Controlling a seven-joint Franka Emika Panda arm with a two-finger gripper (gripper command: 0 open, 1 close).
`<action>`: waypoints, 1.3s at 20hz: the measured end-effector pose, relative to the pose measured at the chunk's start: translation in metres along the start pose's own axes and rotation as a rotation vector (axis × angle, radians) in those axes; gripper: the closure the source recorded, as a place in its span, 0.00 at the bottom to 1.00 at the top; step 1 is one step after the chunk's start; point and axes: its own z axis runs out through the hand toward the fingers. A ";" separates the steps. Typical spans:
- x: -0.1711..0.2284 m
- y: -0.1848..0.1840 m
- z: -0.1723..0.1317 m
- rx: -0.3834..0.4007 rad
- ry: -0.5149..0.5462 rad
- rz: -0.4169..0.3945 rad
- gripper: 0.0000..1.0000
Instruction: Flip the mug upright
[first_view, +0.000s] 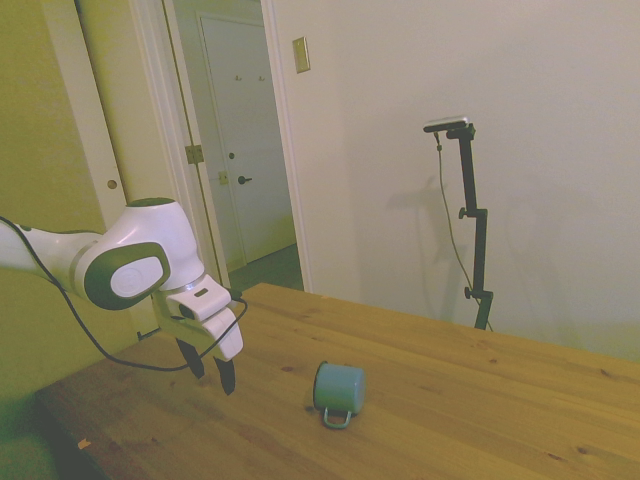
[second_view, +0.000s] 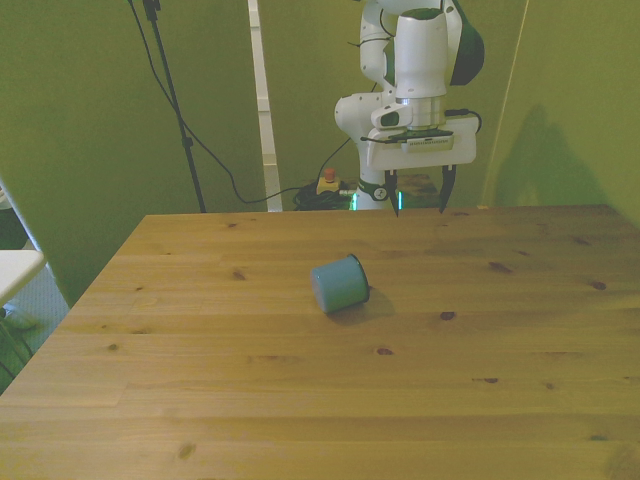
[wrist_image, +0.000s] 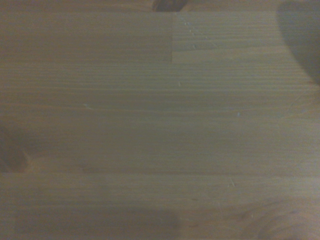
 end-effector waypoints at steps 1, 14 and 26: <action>0.000 0.000 0.000 -0.002 0.002 -0.004 0.00; 0.083 -0.024 0.007 -0.070 0.343 -0.076 0.00; 0.071 -0.038 0.048 -0.250 0.662 -0.219 0.00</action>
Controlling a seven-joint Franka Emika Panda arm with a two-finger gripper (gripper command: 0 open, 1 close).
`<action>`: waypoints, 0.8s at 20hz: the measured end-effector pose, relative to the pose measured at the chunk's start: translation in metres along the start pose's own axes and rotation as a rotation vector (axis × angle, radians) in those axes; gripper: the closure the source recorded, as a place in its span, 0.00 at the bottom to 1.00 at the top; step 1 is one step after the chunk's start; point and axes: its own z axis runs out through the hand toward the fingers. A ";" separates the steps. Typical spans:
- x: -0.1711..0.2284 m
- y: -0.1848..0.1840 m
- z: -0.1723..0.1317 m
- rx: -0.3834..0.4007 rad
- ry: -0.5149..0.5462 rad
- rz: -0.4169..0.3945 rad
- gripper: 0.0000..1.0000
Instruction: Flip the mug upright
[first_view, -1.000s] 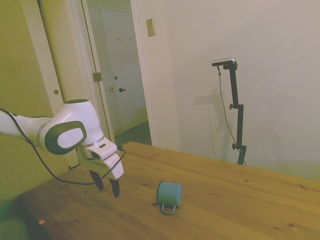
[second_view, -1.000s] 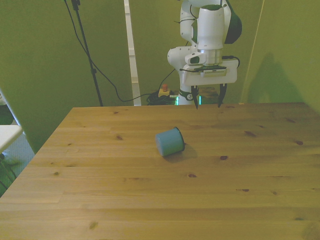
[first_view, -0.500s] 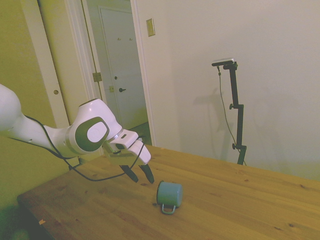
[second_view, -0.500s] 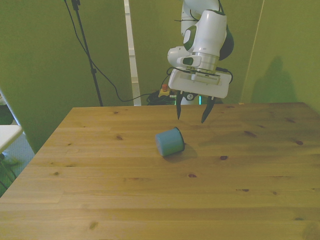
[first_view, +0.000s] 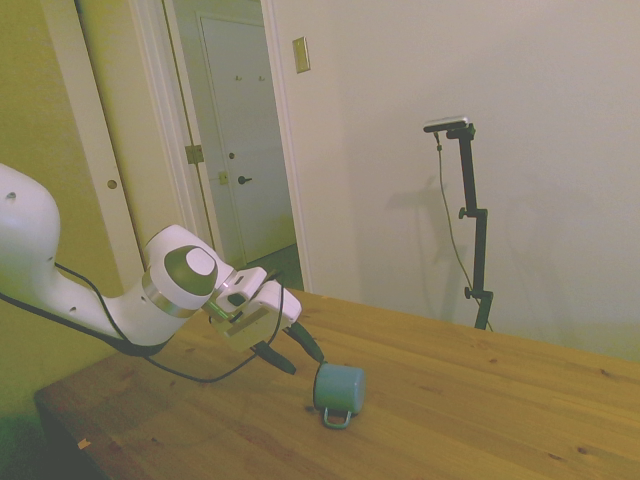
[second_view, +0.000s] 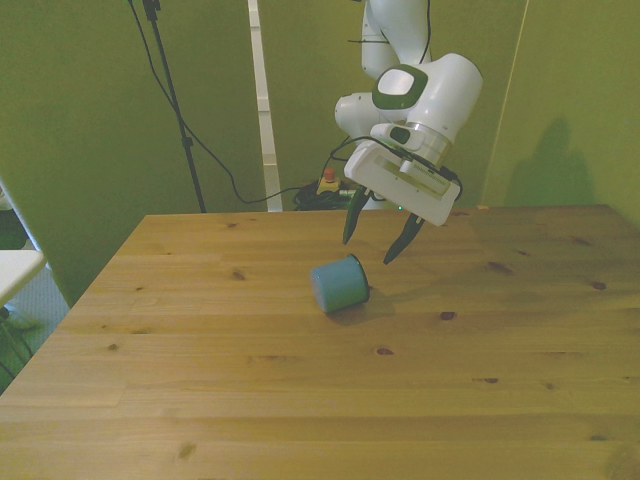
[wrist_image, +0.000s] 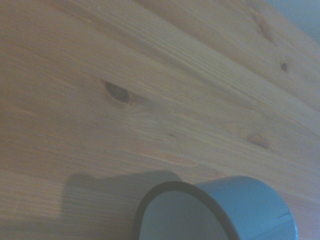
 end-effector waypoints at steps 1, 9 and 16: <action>-0.002 -0.001 0.003 -0.017 0.021 -0.007 0.00; -0.013 -0.007 0.016 -0.155 0.181 -0.029 0.00; -0.015 -0.013 0.037 -0.250 0.285 -0.021 0.00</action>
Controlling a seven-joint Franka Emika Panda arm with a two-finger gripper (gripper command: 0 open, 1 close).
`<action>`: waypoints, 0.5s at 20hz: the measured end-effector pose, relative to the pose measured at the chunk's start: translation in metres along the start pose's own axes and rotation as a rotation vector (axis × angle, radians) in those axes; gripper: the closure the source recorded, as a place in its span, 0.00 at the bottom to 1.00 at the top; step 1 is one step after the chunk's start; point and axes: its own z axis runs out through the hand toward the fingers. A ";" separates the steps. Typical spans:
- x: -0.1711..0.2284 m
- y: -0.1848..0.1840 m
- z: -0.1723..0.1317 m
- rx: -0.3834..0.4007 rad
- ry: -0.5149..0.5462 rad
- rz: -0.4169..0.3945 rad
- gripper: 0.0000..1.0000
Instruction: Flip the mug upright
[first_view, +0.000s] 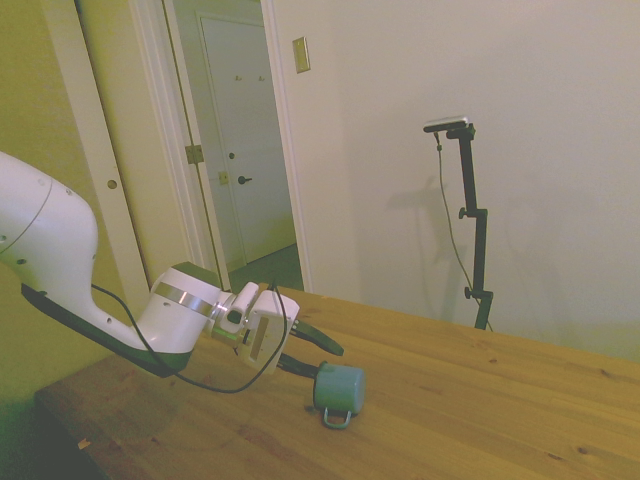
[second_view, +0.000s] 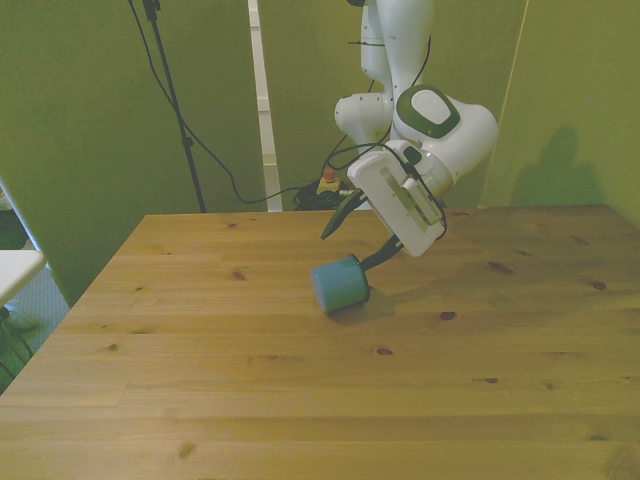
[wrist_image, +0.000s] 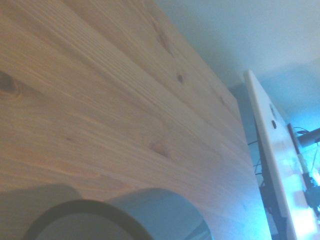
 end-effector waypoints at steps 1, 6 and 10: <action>0.000 -0.001 0.002 -0.008 0.005 0.001 0.00; 0.001 -0.002 0.016 -0.041 0.021 0.006 0.00; 0.002 -0.003 0.027 -0.058 0.023 0.017 1.00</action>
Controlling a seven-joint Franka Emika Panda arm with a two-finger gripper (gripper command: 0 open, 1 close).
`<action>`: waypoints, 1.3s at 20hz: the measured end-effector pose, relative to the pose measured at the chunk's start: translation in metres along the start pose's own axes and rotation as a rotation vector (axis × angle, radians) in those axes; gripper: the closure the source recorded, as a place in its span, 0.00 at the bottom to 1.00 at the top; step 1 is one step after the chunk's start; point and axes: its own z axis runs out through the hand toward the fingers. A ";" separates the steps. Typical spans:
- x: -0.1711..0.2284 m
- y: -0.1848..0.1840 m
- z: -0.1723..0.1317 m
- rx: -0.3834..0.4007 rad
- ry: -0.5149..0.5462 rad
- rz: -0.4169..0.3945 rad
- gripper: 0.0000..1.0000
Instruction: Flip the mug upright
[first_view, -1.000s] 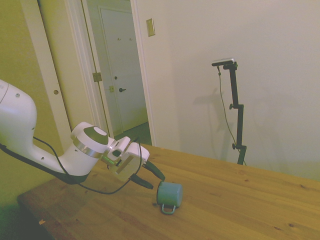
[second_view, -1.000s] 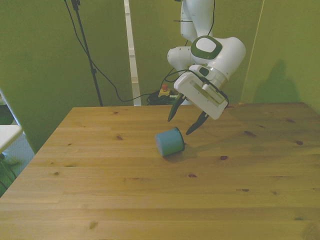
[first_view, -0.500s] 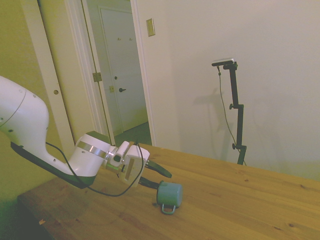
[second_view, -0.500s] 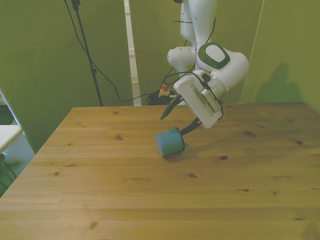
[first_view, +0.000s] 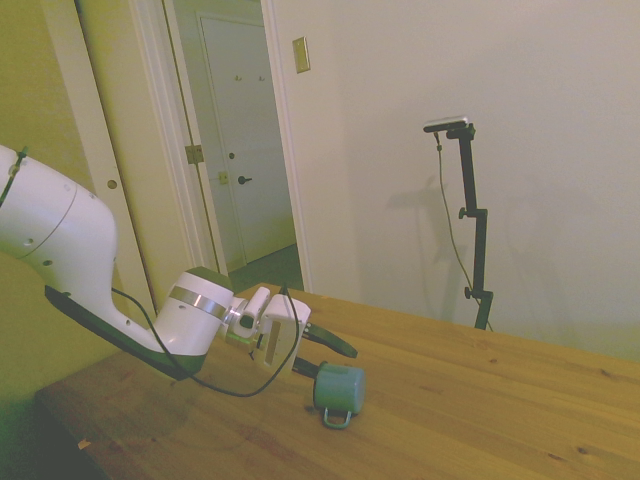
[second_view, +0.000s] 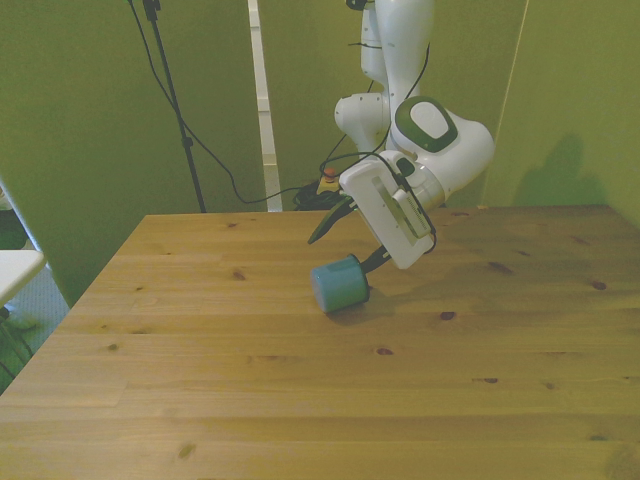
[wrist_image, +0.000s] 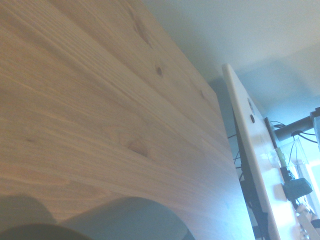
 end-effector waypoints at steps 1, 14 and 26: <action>0.001 0.000 0.002 -0.003 0.000 0.004 1.00; -0.002 -0.002 0.007 -0.018 -0.002 0.017 1.00; -0.007 -0.004 0.010 -0.024 -0.006 0.011 1.00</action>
